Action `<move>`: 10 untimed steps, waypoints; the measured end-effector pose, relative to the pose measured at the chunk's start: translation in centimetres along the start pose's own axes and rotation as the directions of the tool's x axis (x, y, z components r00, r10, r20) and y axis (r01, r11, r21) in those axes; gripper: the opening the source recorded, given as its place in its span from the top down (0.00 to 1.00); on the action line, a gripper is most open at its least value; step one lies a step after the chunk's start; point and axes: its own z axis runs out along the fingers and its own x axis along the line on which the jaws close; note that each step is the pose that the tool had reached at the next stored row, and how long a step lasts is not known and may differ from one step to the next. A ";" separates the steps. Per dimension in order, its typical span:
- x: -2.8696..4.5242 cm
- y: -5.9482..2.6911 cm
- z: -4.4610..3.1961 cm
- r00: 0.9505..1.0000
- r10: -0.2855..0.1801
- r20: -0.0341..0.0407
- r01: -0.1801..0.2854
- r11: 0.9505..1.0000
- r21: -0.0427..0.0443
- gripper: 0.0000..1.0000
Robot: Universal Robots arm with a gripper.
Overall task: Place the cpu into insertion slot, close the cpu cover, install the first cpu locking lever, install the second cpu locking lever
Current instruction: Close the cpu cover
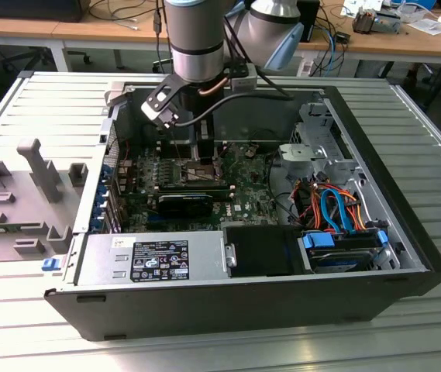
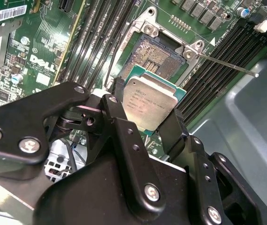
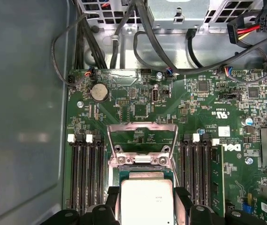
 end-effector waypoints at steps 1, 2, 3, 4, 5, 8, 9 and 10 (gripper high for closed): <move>0.00 -0.02 0.02 1.000 0.000 0.000 0.000 1.000 0.000 0.45; 0.00 -0.04 0.04 1.000 -0.001 0.000 0.001 1.000 0.000 0.45; 0.00 -0.04 0.07 1.000 -0.001 0.000 0.001 1.000 0.000 0.45; 0.00 -0.05 0.09 1.000 -0.001 0.000 0.001 1.000 0.000 0.45; 0.00 -0.07 0.11 1.000 -0.001 0.000 0.001 1.000 0.000 0.45; 0.00 -0.11 0.15 1.000 -0.001 0.000 0.001 1.000 0.000 0.45; 0.00 -0.13 0.16 1.000 -0.001 0.000 0.001 1.000 0.000 0.45; 0.00 -0.14 0.17 1.000 -0.001 0.000 0.001 1.000 0.000 0.45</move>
